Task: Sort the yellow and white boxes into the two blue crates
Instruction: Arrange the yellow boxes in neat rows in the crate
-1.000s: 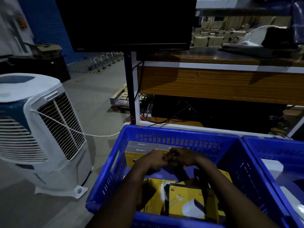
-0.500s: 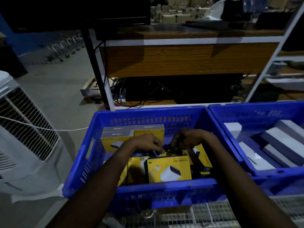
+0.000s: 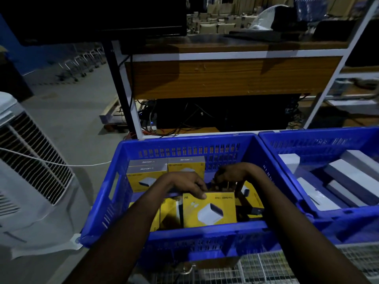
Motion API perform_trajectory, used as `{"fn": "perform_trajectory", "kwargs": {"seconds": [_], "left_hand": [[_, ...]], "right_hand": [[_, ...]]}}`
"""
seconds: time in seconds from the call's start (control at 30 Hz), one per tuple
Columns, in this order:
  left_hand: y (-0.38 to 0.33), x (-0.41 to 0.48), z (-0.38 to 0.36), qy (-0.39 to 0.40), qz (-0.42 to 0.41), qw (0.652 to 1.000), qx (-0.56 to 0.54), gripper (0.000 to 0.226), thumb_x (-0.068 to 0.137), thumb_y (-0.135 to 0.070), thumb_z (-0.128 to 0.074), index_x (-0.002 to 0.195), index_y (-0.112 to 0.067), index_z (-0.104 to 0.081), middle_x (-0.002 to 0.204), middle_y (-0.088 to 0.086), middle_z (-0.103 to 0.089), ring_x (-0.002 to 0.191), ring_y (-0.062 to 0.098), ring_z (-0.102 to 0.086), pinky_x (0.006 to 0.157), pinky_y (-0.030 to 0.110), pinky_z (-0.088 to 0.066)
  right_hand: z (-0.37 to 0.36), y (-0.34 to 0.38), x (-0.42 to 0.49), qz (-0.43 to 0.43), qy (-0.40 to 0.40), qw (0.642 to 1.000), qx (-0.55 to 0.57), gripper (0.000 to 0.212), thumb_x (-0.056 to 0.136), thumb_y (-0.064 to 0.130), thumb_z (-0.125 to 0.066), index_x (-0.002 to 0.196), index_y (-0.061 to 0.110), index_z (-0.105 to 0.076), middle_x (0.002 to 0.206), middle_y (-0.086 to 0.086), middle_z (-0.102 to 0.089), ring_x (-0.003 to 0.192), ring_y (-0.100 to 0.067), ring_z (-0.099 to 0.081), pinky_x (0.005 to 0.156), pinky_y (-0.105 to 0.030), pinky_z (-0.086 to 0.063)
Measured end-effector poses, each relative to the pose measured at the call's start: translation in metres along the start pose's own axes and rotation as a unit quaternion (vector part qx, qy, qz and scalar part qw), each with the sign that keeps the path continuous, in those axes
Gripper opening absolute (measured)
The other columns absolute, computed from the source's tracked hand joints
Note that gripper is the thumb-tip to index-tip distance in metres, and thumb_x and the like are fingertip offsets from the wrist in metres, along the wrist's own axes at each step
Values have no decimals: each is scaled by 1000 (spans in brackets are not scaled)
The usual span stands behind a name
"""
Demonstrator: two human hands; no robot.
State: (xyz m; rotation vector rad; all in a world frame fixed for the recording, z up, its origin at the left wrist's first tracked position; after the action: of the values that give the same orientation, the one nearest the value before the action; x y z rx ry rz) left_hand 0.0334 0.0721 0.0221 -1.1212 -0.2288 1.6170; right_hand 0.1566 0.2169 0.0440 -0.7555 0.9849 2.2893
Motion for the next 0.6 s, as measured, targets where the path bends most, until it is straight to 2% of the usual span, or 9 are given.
{"fn": "perform_trajectory", "kwargs": {"seconds": [0.07, 0.17, 0.23, 0.33, 0.4, 0.5, 0.53, 0.6], "left_hand": [[12, -4, 12, -86, -12, 995, -49, 32, 98, -16, -57, 125, 1, -62, 131, 16, -60, 113, 28, -60, 103, 39, -44], [28, -16, 26, -210, -17, 958, -193, 29, 98, -32, -55, 96, -8, -70, 96, 15, -68, 84, 27, -65, 95, 47, -50], [29, -23, 31, -266, -9, 928, -260, 38, 101, -37, -48, 88, -7, -67, 75, 13, -65, 68, 24, -65, 79, 40, -54], [25, -28, 33, -318, 12, 882, -348, 42, 104, -33, -41, 81, -5, -62, 55, 2, -63, 48, 14, -63, 52, 23, -51], [27, -25, 35, -333, 5, 845, -419, 40, 104, -31, -39, 84, -7, -64, 60, 4, -67, 48, 15, -64, 47, 23, -50], [36, -21, 34, -331, 8, 781, -530, 37, 105, -28, -40, 98, -1, -64, 76, 18, -71, 54, 27, -68, 47, 34, -55], [39, -19, 33, -328, 14, 766, -553, 38, 104, -30, -42, 104, 2, -63, 80, 21, -72, 61, 31, -71, 51, 40, -58], [47, -12, 31, -335, 34, 760, -556, 47, 100, -40, -48, 118, 1, -63, 106, 27, -70, 94, 43, -69, 79, 60, -56]], "right_hand": [[2, 1, -3, 31, -45, 998, 25, 25, 97, 37, -51, 112, 17, -57, 107, -8, -58, 90, -28, -63, 70, -36, -59], [8, 3, -1, 131, -125, 977, 115, 27, 97, 42, -51, 109, 19, -59, 103, -17, -62, 96, -40, -66, 70, -38, -57], [15, 9, 7, 191, -161, 945, 211, 18, 96, 34, -55, 108, 24, -63, 102, -20, -66, 88, -34, -68, 72, -41, -55], [32, 33, 12, 233, -198, 898, 317, 20, 98, 21, -50, 109, 21, -66, 107, -11, -66, 87, -19, -65, 74, -31, -50], [38, 47, 16, 240, -200, 868, 385, 29, 98, 27, -45, 114, 17, -67, 108, -6, -67, 92, -19, -65, 76, -31, -51], [29, 53, 23, 244, -127, 780, 561, 38, 99, 30, -34, 104, 9, -65, 82, -7, -71, 76, -24, -67, 58, -31, -56], [24, 50, 29, 241, -103, 761, 594, 41, 99, 31, -28, 99, 9, -63, 77, -8, -71, 72, -25, -67, 54, -33, -57], [18, 43, 37, 229, -77, 736, 632, 44, 99, 33, -21, 90, 9, -58, 65, -7, -68, 60, -22, -68, 50, -31, -56]]}}
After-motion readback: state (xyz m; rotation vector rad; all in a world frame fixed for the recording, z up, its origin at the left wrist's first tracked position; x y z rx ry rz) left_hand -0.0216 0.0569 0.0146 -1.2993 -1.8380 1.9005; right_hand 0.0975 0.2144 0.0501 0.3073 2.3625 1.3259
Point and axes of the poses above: each hand's wrist, its own x-axis towards the middle knuckle, its own z-axis out of the back of the hand, y = z × x, the point moved 1 cm from there along x, towards the middle knuckle
